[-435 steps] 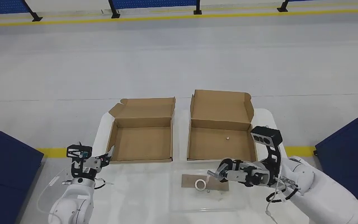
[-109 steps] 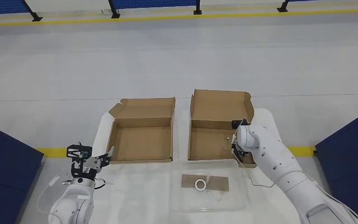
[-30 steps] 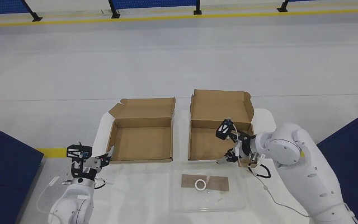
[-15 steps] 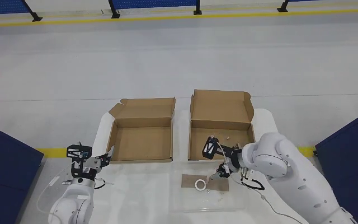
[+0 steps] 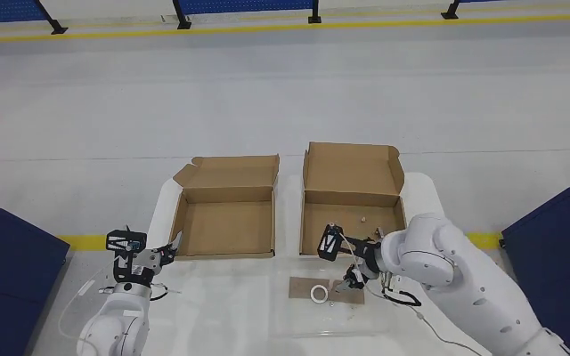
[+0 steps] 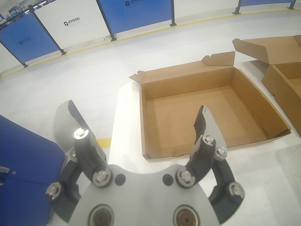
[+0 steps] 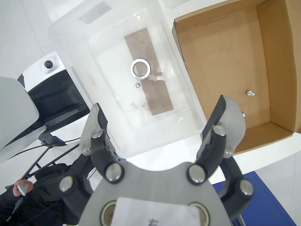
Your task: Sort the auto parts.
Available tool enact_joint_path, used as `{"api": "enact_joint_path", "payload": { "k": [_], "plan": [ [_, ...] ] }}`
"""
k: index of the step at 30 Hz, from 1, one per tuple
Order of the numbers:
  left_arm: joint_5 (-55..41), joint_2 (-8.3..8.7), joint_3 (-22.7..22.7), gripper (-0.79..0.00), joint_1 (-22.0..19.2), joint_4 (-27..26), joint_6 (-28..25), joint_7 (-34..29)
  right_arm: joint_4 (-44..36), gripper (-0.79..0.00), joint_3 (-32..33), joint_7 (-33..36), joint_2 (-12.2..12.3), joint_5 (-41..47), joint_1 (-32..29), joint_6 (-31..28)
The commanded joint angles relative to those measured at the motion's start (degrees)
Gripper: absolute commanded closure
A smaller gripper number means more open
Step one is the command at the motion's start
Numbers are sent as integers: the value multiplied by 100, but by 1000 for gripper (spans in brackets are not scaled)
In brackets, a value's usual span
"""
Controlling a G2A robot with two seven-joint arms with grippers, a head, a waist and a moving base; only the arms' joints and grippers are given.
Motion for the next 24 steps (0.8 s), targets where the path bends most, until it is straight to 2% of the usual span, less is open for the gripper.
{"api": "enact_joint_path", "payload": {
  "k": [1, 6, 16, 24],
  "plan": [
    [0, 0, 0, -785, 0, 0, 0, 0, 0, -785, 0, 0, 0, 0, 0, 0],
    [0, 0, 0, -785, 0, 0, 0, 0, -39, -785, -152, -124, -9, -72, -98, 35],
    [0, 0, 0, -785, 0, 0, 0, 0, 97, -785, -912, 476, -126, 16, 226, 478],
    [0, 0, 0, -785, 0, 0, 0, 0, 97, -785, -912, 476, -126, 16, 226, 478]
  ]
}}
